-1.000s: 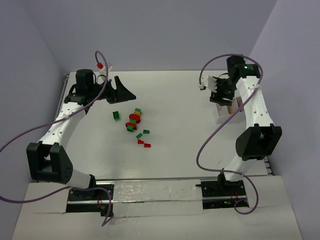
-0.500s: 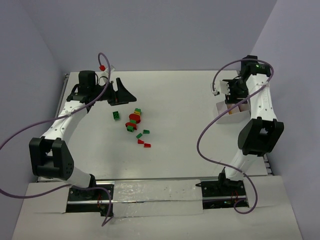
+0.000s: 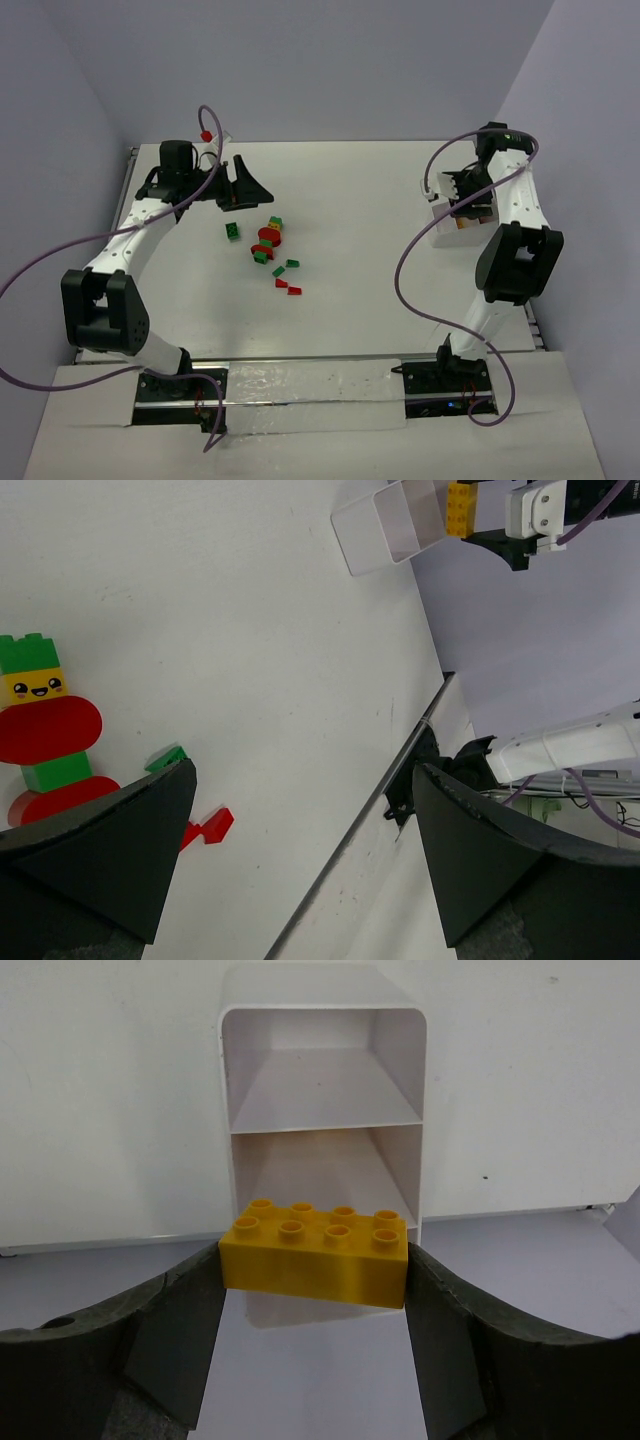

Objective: Sort the legos into containers by color

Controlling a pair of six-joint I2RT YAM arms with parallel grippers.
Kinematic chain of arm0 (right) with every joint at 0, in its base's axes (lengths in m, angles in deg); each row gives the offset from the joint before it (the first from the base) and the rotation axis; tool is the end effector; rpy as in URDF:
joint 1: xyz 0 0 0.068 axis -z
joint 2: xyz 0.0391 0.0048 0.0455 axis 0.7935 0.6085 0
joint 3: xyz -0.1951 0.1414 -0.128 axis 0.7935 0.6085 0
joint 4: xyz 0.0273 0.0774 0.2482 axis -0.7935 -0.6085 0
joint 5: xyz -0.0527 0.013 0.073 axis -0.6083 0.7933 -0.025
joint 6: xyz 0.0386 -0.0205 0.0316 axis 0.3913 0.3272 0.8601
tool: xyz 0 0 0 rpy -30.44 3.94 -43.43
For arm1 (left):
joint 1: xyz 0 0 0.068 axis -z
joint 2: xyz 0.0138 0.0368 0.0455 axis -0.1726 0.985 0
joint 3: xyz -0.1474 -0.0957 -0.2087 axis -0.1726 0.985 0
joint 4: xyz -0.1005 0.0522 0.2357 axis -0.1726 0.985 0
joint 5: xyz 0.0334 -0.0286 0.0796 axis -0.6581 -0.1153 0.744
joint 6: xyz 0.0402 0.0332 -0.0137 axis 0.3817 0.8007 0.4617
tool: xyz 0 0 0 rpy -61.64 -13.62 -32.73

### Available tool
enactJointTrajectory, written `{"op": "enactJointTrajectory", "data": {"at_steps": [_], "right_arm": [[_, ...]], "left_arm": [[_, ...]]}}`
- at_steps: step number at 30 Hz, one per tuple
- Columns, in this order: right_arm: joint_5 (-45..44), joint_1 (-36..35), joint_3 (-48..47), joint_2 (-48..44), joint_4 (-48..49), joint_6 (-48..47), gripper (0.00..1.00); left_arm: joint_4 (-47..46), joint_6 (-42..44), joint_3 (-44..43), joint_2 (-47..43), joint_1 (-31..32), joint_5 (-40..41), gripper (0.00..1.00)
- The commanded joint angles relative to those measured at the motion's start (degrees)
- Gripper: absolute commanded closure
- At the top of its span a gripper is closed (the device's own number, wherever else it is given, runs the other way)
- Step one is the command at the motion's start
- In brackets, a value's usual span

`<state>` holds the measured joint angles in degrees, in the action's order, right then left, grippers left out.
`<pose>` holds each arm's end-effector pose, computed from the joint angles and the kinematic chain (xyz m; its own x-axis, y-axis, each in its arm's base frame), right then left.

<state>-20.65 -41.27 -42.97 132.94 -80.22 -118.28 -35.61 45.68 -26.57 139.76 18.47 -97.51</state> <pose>0.3475 -0.0627 0.3077 0.1416 -0.9846 -0.1027 -0.9647 -0.1139 -0.2375 0.3311 -0.0778 0.3111 -0.8384 -0.1591 -0.5214 0.3832 0.5082 -0.7713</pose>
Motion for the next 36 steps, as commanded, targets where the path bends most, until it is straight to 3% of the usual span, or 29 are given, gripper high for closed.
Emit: {"op": "enactJointTrajectory", "data": {"at_steps": [1,14,22,28,33,36], "right_arm": [[-0.17,0.32,0.12,1.36,1.01,-1.87,0.58],[-1.08,0.29,-3.61,6.51,0.33,-0.96,0.52],[-1.15,0.14,-6.96,9.61,-0.51,0.32,0.29],[-1.90,0.10,-7.13,9.70,-0.85,0.15,0.18],[-1.98,0.18,-7.05,8.65,-1.37,0.01,0.03],[-1.58,0.09,-7.19,7.75,-1.58,-0.03,0.00]], "left_arm": [[-0.19,0.72,-2.58,0.68,0.08,-1.02,0.01],[-0.17,0.42,-3.18,2.50,0.01,-0.98,0.01],[-0.08,0.48,-3.33,3.39,-0.01,-0.99,0.01],[-0.17,0.36,-3.51,4.05,-0.01,-1.33,0.01],[0.00,0.44,-3.69,4.32,-0.01,-1.49,0.01],[0.06,0.67,-3.55,4.01,-0.01,-1.23,0.01]]}}
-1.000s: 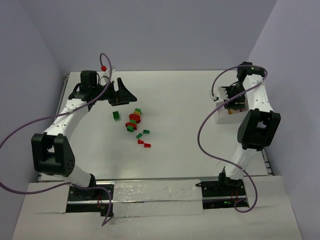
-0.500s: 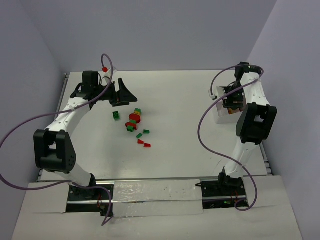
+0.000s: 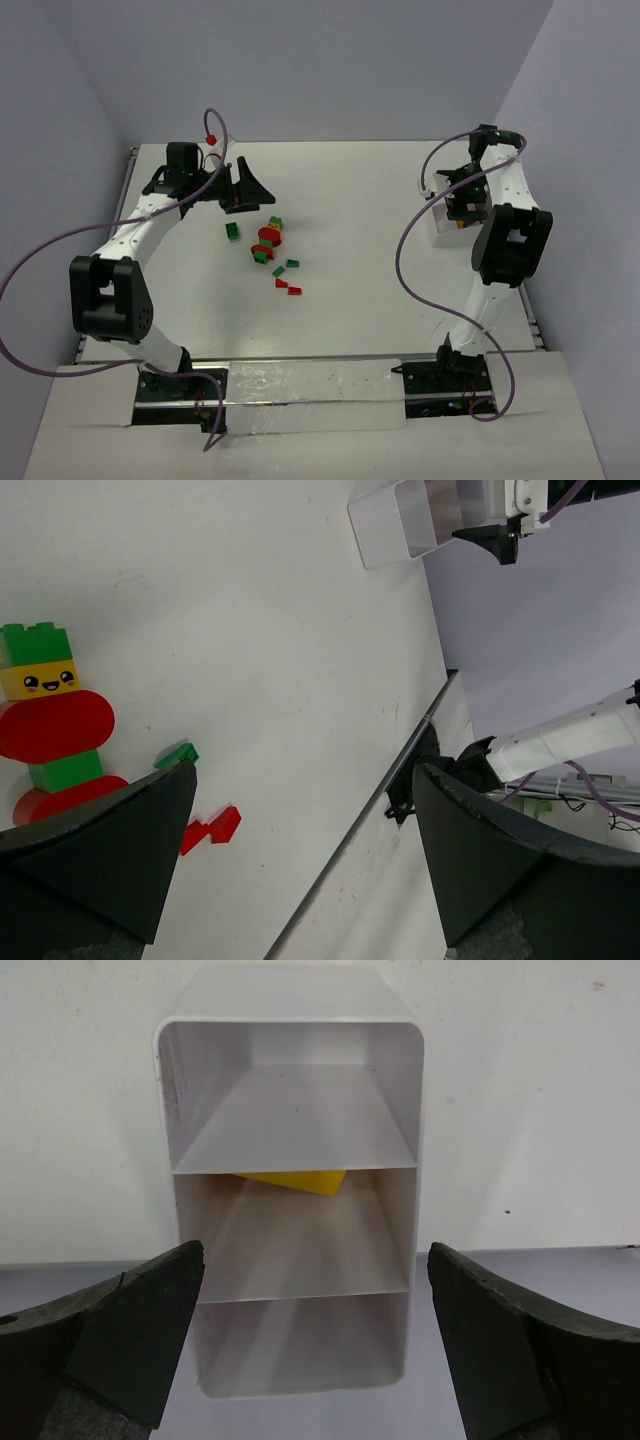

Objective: Sort the legos into containers by color

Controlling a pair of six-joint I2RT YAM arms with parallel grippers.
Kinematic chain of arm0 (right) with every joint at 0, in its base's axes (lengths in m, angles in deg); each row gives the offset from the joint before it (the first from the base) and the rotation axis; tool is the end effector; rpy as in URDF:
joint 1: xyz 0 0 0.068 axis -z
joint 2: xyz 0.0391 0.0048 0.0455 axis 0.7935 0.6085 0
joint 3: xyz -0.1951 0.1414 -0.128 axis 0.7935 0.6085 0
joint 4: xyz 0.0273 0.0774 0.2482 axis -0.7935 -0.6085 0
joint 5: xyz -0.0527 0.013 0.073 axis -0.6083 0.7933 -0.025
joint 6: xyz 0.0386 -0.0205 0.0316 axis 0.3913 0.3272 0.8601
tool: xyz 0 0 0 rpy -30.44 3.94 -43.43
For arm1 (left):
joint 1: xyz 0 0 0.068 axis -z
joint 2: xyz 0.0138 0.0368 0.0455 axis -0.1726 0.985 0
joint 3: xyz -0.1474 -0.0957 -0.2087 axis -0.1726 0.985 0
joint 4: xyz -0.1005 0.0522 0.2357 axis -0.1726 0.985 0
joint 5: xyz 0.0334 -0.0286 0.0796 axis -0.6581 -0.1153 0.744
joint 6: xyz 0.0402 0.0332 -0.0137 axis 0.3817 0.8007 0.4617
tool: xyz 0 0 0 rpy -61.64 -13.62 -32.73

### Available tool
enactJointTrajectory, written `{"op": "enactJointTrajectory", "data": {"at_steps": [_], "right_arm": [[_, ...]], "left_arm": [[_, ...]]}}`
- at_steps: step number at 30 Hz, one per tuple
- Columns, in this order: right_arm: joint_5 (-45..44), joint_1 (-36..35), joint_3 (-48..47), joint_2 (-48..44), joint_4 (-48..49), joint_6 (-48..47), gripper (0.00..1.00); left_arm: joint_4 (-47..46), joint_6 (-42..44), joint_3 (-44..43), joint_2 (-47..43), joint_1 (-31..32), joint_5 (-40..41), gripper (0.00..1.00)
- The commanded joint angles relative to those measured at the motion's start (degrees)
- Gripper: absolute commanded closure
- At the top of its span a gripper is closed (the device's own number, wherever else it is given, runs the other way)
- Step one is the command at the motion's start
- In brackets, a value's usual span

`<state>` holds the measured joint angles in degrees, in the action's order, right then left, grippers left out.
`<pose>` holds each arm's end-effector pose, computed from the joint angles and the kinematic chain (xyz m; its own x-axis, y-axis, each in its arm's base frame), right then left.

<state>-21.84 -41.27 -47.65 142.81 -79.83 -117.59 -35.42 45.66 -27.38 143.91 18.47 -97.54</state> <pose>0.3837 -0.0707 0.2689 0.1174 -0.9867 -0.1124 -0.9834 -0.0997 -0.1519 0.3454 -0.0800 0.2918 -0.8688 -0.1545 -0.4704 0.3355 0.5149 -0.7889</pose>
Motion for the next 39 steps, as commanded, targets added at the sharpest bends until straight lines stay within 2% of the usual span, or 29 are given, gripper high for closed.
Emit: {"op": "enactJointTrajectory", "data": {"at_steps": [1,7,12,14,19,23,31,34,39], "right_arm": [[-0.12,0.04,-2.65,-2.63,-2.25,-0.67,0.00],[7.15,-1.97,-7.70,-6.69,-5.35,3.53,0.00],[17.49,-4.06,-11.84,-10.15,-5.26,13.21,0.00],[22.09,-5.40,-10.44,-12.60,-2.60,20.78,0.00],[26.88,-9.65,-3.44,-18.97,9.65,43.30,0.00],[30.34,-10.98,3.06,-23.54,17.54,56.11,0.00],[29.15,-13.45,20.33,-33.01,30.78,67.25,0.00],[28.91,-13.44,24.17,-35.16,32.33,69.24,0.00],[29.00,-13.44,29.70,-39.28,34.08,70.38,0.00]], "left_arm": [[-0.15,0.73,-2.60,-0.38,-0.01,-0.98,0.01],[2.88,5.70,-2.62,-2.86,0.03,6.02,0.01],[8.38,17.33,-5.09,-3.60,0.80,18.33,0.01],[10.45,22.19,-6.05,-3.13,1.58,24.74,0.01],[11.77,29.28,-6.31,-1.51,2.42,38.70,0.11],[10.98,29.16,-4.85,-1.67,3.94,41.52,0.14],[7.11,24.62,-5.55,1.87,13.94,50.97,0.13],[9.49,22.79,-10.87,9.13,16.33,54.32,0.20],[14.57,19.02,-17.20,15.81,16.43,61.16,0.29]]}}
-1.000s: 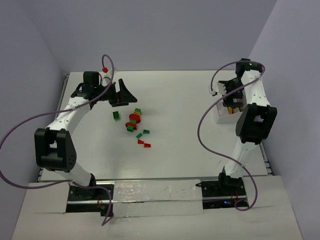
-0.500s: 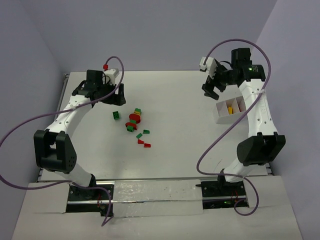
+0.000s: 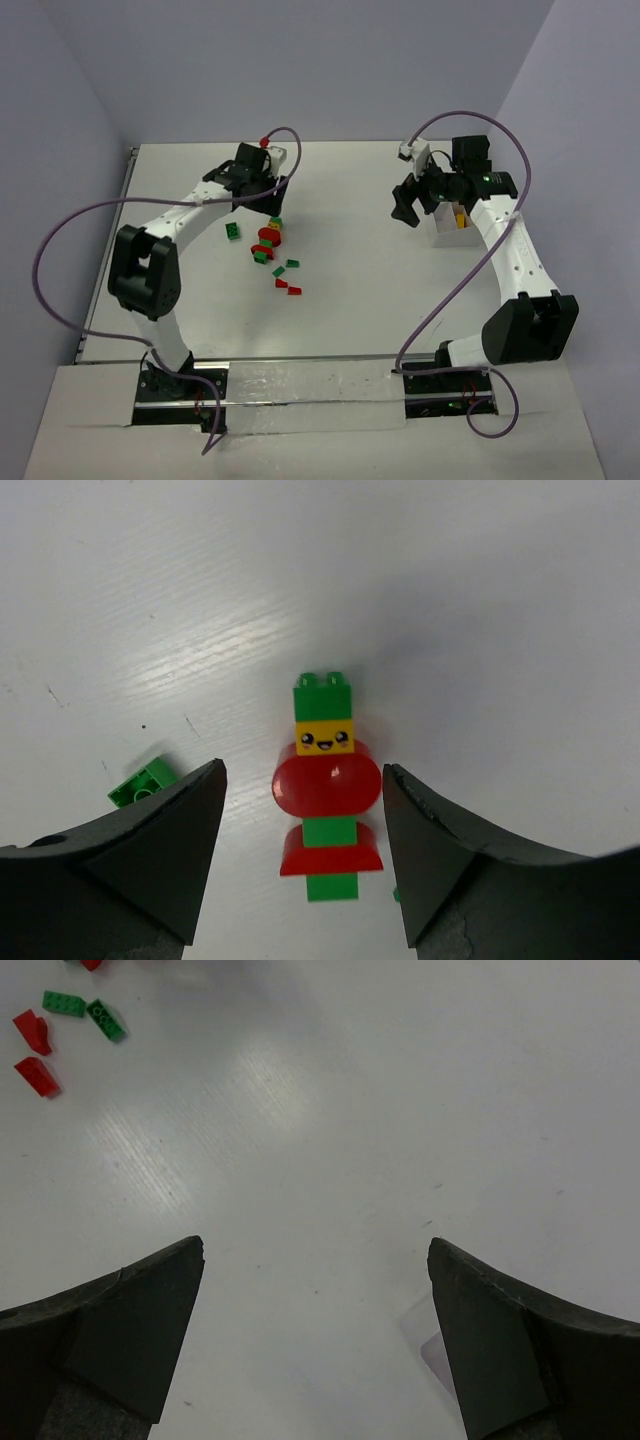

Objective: Sort the legos into containers by color

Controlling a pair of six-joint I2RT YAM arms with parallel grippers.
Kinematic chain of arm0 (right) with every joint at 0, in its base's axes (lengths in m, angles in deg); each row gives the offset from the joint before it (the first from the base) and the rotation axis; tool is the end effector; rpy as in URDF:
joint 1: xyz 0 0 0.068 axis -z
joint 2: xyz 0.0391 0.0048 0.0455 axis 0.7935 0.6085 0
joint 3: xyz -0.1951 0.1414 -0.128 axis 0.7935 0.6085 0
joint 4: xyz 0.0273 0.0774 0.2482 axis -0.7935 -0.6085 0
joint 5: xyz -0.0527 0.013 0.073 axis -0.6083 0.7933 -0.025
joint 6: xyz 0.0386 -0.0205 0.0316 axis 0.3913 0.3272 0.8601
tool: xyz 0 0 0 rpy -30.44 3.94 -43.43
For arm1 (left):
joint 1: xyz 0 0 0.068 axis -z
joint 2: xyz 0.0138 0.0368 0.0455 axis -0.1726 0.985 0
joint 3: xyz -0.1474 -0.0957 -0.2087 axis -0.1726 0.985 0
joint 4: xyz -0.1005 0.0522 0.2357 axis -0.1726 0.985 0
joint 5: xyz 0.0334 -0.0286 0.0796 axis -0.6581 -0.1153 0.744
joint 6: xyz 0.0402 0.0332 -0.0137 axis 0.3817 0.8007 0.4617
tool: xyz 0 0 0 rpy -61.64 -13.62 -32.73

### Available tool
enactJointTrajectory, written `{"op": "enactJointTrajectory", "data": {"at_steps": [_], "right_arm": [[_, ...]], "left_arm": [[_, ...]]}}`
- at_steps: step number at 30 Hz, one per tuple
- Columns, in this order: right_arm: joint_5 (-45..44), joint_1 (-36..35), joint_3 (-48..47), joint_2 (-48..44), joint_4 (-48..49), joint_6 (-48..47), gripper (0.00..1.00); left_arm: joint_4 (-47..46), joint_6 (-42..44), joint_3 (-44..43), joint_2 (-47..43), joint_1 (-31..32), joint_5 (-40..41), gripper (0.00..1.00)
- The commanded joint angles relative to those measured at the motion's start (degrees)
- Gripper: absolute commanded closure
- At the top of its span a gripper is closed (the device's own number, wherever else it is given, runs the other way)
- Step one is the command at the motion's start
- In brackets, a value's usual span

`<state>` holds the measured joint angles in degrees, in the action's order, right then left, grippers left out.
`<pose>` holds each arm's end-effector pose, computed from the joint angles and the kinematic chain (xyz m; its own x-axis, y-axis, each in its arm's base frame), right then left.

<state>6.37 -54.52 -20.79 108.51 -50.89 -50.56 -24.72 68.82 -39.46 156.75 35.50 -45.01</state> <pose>0.2868 0.0315 0.3526 -0.2806 -0.5235 -0.8045 -0.8058 0.5838 -0.0988 0.3669 -0.1747 0.2563 -0.7224 0.2762 -0.6340 0.3741 0.9271 -0.0224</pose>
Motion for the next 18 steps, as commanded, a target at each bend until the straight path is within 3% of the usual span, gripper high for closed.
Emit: {"op": "enactJointTrajectory", "data": {"at_steps": [1,4,18], "right_arm": [[0.78,-0.20,2.86,-4.98,5.40,3.35,0.00],[1.12,-0.12,5.45,-6.37,6.52,3.60,0.00],[1.83,-0.29,8.42,-5.25,8.48,5.37,0.00]], "left_arm": [[3.88,-4.15,-5.13,3.32,-0.60,8.66,0.29],[3.89,-5.62,-4.45,3.34,-0.69,11.97,0.30],[3.75,-5.82,-6.95,7.84,1.42,2.53,0.28]]}}
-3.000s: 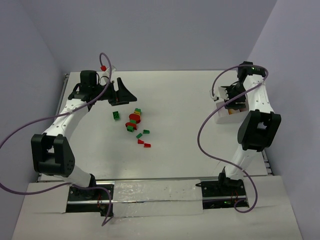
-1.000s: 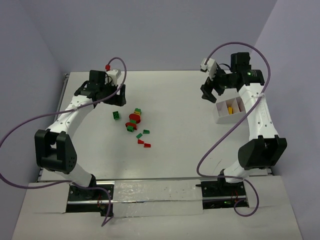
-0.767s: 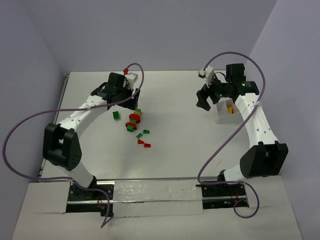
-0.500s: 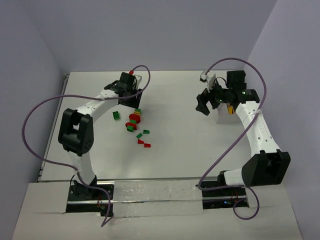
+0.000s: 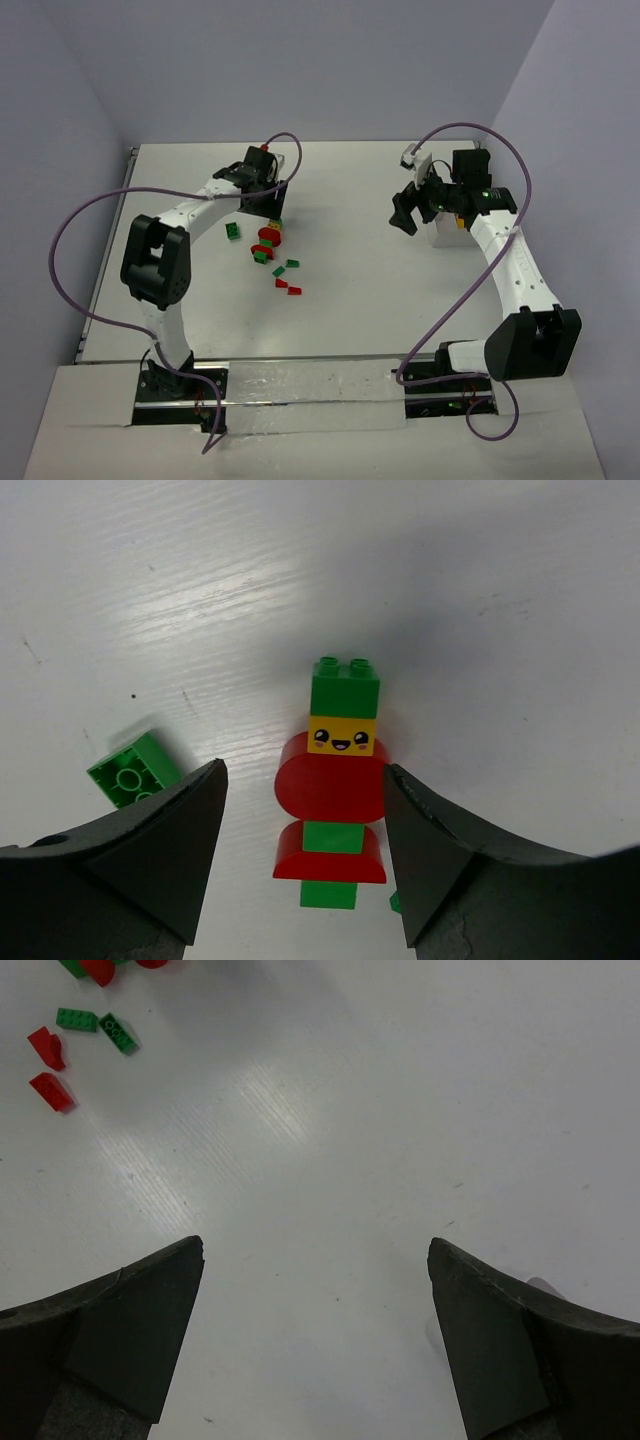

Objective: Sort the legos into containers by color

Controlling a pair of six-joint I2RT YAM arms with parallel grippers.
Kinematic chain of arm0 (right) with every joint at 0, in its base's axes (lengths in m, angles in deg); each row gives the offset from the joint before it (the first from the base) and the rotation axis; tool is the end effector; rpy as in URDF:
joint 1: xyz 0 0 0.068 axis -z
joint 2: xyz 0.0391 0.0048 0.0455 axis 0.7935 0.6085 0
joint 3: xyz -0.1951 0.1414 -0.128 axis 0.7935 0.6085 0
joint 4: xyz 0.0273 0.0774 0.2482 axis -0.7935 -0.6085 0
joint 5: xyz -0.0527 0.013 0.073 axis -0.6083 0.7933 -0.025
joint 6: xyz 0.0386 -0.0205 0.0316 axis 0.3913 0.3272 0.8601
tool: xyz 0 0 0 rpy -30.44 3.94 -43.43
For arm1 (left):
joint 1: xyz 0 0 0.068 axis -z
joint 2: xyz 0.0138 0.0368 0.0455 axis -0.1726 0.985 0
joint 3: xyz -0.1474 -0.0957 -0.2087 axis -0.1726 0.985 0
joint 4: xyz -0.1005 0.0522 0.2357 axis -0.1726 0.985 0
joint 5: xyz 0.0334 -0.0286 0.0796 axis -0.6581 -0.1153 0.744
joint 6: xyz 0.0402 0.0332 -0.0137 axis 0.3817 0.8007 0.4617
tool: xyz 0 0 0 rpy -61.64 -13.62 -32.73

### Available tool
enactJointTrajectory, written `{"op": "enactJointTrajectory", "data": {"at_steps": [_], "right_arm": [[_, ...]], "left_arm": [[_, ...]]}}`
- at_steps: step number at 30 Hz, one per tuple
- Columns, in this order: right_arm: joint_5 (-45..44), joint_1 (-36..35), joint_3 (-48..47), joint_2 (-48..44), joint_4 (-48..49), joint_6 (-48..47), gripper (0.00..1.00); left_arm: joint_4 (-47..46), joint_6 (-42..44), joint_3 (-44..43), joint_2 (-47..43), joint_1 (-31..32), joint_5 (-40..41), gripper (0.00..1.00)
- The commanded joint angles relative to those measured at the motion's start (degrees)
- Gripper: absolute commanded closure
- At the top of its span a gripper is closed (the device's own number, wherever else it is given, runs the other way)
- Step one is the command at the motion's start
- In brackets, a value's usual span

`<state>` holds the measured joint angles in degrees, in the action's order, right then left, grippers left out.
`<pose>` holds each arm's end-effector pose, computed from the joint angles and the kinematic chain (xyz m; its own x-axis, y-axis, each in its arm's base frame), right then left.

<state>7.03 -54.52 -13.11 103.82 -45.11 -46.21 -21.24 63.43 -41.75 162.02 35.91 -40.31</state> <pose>0.2717 0.0313 0.3386 -0.2975 -0.4721 -0.8298 -0.7846 0.6161 -0.0693 0.3771 -0.1797 0.2290 -0.8056 0.2198 -0.5501 0.2622 0.9650 0.0017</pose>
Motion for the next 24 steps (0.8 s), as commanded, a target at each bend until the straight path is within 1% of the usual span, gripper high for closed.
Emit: {"op": "enactJointTrajectory", "data": {"at_steps": [1,9,15,20,21,23,24], "right_arm": [[1.18,-0.29,0.79,-0.56,2.70,1.03,0.00],[1.20,-0.20,2.11,-0.72,3.14,1.31,0.00],[1.36,-0.20,2.35,-0.38,3.38,1.47,0.00],[1.80,-0.28,2.38,-0.12,3.76,1.82,0.00],[1.93,-0.24,2.42,-0.12,3.80,1.86,0.00],[2.33,-0.20,2.55,-0.04,3.93,2.08,0.00],[2.42,-0.20,2.56,-0.13,3.94,2.08,0.00]], "left_arm": [[0.31,-0.35,-4.94,2.89,1.10,-2.02,0.28],[2.22,1.37,-10.17,9.56,2.60,1.52,0.32],[4.92,1.85,-12.62,12.63,3.07,2.27,0.42],[6.38,1.85,-13.99,14.37,3.12,3.03,0.44],[6.69,1.85,-14.31,14.80,3.12,2.94,0.45],[7.16,1.67,-14.71,15.38,3.21,2.64,0.51],[7.09,1.58,-14.79,15.47,3.20,2.61,0.51]]}}
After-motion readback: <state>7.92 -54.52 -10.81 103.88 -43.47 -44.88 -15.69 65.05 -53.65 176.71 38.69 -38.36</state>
